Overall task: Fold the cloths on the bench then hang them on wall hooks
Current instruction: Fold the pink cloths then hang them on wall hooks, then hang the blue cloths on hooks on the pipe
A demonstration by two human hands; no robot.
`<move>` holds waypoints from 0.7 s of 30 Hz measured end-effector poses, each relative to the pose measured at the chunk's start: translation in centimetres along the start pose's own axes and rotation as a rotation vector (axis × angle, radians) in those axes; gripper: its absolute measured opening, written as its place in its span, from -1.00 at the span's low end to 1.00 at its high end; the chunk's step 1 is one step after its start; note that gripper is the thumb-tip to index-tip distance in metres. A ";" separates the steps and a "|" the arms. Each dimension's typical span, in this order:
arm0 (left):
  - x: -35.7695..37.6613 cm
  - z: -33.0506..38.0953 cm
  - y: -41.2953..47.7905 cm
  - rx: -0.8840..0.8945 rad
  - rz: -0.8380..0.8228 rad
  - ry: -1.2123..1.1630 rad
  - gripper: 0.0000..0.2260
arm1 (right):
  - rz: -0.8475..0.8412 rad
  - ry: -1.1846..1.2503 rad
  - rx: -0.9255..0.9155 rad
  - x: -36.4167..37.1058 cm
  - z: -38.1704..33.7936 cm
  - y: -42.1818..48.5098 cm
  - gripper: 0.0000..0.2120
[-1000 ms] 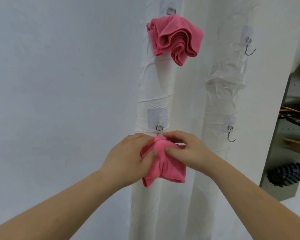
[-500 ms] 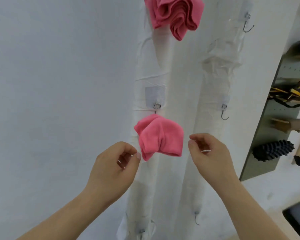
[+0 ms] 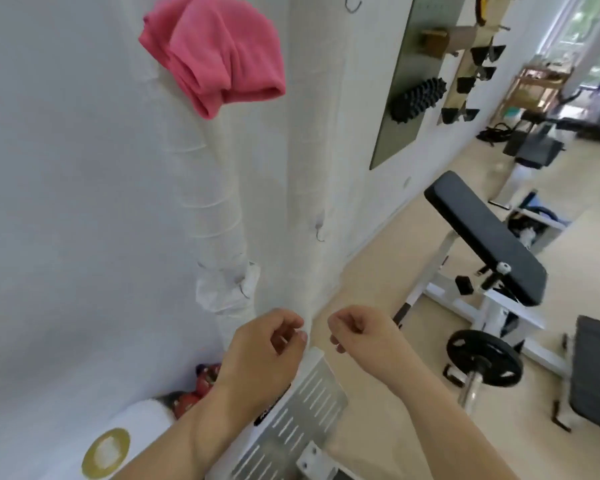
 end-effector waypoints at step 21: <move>37.0 -5.9 -36.1 -0.185 -1.045 0.225 -0.84 | 0.716 0.071 0.812 -8.1 41.7 -45.2 -0.79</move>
Point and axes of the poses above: each hand's wrist, its own y-axis towards the middle knuckle, its own x-axis out of the palm, z = x × y, the point moved 7 cm from there along y, towards the middle knuckle, and after that the axes turned 2 degrees about x, right-handed, at the moved point
